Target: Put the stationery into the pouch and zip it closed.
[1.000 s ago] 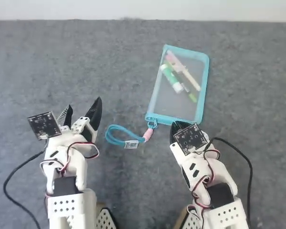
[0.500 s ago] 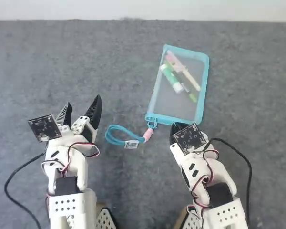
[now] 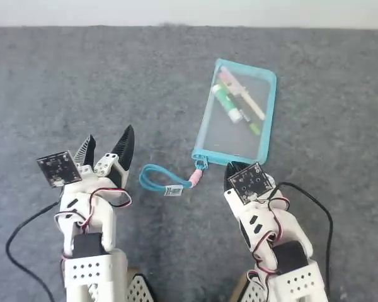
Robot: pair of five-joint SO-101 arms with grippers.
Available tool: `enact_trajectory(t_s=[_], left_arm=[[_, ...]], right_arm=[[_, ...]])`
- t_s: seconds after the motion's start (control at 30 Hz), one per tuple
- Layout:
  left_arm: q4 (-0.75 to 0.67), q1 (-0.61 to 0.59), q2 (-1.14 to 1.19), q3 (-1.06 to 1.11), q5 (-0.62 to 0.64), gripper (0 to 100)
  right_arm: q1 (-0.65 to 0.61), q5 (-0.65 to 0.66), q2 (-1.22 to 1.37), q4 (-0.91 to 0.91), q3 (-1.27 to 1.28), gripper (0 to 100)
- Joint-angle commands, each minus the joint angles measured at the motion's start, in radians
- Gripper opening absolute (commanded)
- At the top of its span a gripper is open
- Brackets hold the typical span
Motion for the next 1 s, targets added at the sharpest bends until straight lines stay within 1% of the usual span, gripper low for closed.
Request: enact_trajectory(t_s=[0.0,0.97], left_arm=[[-0.029,0.002,-0.012,-0.013,0.006,31],[-0.008,0.003,-0.011,-0.013,0.006,31]], right_arm=[[-0.008,-0.002,-0.016,-0.021,0.005,1.5],[-0.008,-0.002,-0.007,0.027,0.026,1.4]])
